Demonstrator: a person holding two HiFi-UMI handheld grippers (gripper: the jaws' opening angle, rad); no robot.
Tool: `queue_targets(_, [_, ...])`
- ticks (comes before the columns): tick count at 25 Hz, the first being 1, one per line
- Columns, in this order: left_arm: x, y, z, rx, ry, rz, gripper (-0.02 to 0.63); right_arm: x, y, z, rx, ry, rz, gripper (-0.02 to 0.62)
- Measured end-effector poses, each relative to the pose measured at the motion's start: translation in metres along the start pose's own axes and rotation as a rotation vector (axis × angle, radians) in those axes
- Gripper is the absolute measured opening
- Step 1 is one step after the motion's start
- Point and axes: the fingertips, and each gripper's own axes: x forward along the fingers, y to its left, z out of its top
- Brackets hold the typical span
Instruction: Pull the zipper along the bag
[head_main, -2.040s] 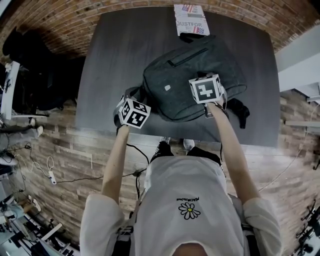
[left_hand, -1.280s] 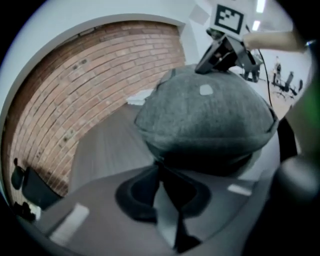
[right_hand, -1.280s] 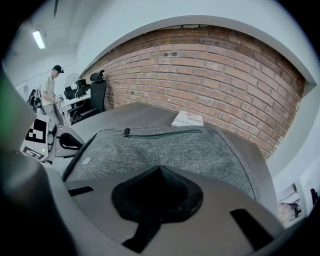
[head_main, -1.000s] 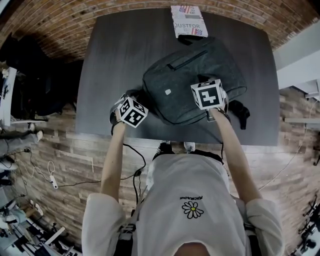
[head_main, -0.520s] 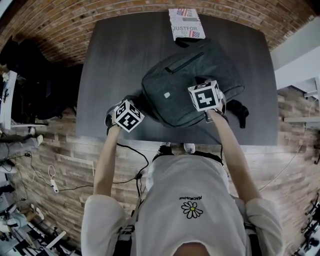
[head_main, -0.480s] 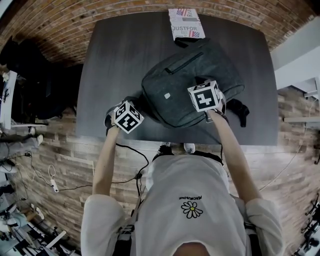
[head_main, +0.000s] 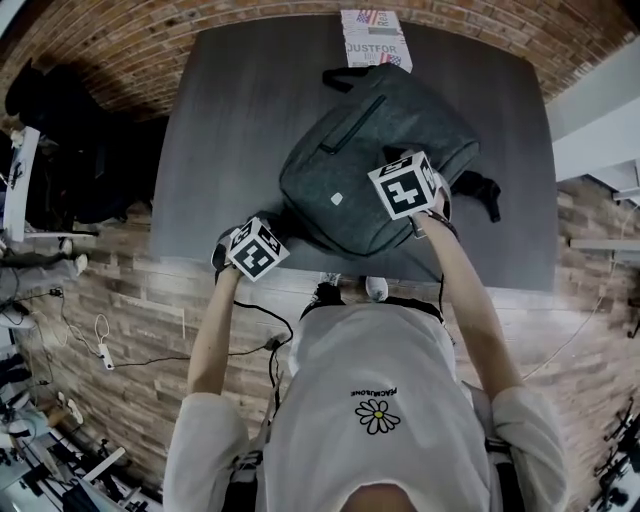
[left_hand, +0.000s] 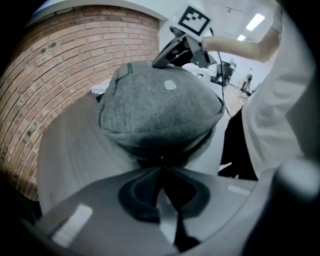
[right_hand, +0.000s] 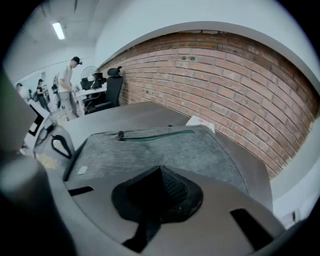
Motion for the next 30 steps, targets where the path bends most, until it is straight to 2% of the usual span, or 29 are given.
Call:
queue_targets(2, [-0.001, 0.001, 0.001, -0.036, -0.015, 0.041, 0.006, -0.016, 0.034, 0.016, -0.077, -0.06, 0.172, 0.002])
queue_targets(4, [-0.001, 0.002, 0.002, -0.045, -0.016, 0.077, 0.006, -0.029, 0.089, 0.033, -0.18, -0.118, 0.362, 0.002])
queue_targets(6, [-0.001, 0.004, 0.003, -0.041, -0.016, 0.108, 0.006, -0.022, 0.139, 0.038, -0.328, -0.092, 0.476, 0.002])
queue_targets(8, [-0.001, 0.009, 0.003, -0.03, -0.018, 0.154, 0.006, 0.002, 0.161, 0.029, -0.468, 0.021, 0.471, 0.002])
queue_targets(10, [0.0, 0.022, -0.001, -0.037, -0.019, 0.206, 0.006, 0.025, 0.163, 0.019, -0.53, 0.132, 0.417, 0.002])
queue_targets(14, [-0.002, 0.074, -0.007, -0.095, -0.015, 0.268, 0.005, 0.058, 0.156, 0.044, -0.421, 0.154, 0.364, 0.002])
queue_targets(17, [-0.006, 0.103, -0.007, -0.069, 0.012, 0.274, 0.005, 0.081, 0.15, 0.062, -0.317, 0.206, 0.351, 0.002])
queue_targets(21, [-0.01, 0.103, -0.008, -0.055, -0.004, 0.217, 0.005, 0.091, 0.147, 0.063, -0.213, 0.283, 0.389, 0.002])
queue_targets(23, [-0.011, 0.092, -0.008, -0.046, -0.015, 0.178, 0.005, 0.09, 0.145, 0.06, -0.248, 0.285, 0.351, 0.0])
queue_targets(25, [-0.013, 0.075, -0.007, -0.002, -0.013, 0.12, 0.005, 0.094, 0.146, 0.061, -0.287, 0.262, 0.332, 0.002])
queue_targets(28, [-0.016, 0.04, -0.002, 0.051, -0.014, 0.005, 0.008, 0.095, 0.146, 0.057, -0.252, 0.292, 0.346, 0.002])
queue_targets(30, [-0.014, 0.02, 0.002, 0.068, -0.014, -0.032, 0.008, 0.095, 0.149, 0.057, -0.224, 0.295, 0.372, 0.002])
